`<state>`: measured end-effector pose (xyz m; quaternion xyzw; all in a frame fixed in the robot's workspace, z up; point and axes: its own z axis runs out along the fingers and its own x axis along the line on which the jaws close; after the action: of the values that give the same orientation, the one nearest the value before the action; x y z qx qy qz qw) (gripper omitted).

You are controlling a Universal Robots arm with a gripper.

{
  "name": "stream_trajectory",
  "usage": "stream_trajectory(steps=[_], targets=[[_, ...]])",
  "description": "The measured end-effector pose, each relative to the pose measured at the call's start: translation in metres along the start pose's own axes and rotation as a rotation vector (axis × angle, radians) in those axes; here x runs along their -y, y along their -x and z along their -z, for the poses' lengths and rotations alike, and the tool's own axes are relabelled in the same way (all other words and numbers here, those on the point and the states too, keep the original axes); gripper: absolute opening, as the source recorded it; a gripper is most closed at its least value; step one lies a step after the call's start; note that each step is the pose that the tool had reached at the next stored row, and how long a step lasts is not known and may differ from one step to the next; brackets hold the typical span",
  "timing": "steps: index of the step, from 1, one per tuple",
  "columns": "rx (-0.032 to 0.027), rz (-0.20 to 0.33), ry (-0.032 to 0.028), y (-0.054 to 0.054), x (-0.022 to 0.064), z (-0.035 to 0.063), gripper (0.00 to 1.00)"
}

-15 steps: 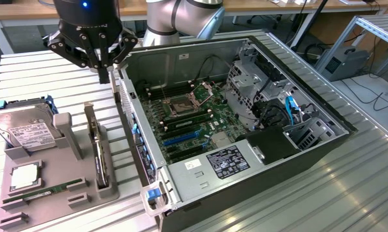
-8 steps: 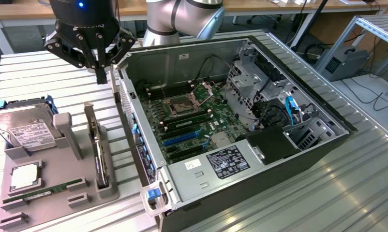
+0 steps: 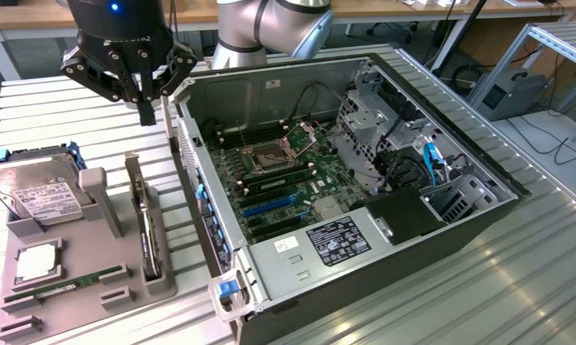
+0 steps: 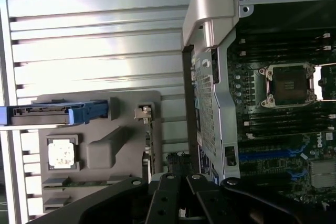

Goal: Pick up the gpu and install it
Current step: 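Reach for the gpu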

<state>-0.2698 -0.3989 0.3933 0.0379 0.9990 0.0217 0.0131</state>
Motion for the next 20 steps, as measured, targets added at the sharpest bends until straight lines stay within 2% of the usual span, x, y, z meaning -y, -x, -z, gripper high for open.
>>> stream_trajectory(steps=[20], targets=[[0.0000,0.000,0.0000,-0.0057,0.0004,0.0001,0.11]])
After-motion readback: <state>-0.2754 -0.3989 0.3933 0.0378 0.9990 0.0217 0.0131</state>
